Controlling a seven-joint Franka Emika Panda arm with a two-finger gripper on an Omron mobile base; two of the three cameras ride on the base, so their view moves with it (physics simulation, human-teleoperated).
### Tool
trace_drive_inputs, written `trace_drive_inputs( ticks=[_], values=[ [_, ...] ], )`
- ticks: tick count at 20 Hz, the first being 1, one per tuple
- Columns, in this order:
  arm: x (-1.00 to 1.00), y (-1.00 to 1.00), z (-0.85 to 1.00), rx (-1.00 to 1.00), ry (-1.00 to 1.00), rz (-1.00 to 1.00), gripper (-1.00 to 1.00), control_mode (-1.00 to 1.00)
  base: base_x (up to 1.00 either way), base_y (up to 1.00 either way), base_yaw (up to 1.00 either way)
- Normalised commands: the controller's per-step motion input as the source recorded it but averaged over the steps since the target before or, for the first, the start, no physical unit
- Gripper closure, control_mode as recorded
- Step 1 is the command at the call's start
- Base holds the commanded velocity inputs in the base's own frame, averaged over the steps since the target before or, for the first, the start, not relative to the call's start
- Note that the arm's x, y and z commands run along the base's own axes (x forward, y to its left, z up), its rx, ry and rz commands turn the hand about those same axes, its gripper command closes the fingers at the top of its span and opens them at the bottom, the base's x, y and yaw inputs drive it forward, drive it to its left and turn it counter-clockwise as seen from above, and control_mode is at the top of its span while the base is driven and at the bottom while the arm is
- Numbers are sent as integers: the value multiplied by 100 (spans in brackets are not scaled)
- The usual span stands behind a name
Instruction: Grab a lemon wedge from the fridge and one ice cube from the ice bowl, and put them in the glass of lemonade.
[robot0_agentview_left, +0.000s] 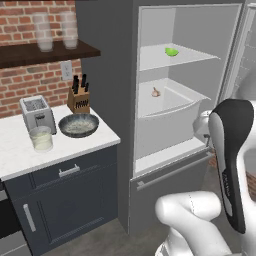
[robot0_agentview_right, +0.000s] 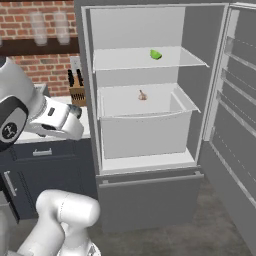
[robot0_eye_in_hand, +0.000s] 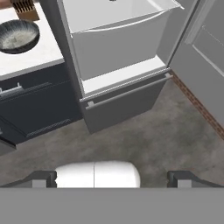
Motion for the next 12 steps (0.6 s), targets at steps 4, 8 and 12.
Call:
trace_drive_inputs(
  ticks=[4,8,12],
  values=[
    [1,0,-3,0,1,3,-100,-100,0,0,0],
    [4,-5,0,0,0,2,-100,100,34,-47,12],
    [0,0,0,0,0,0,-100,100,58,-84,28]
  ],
)
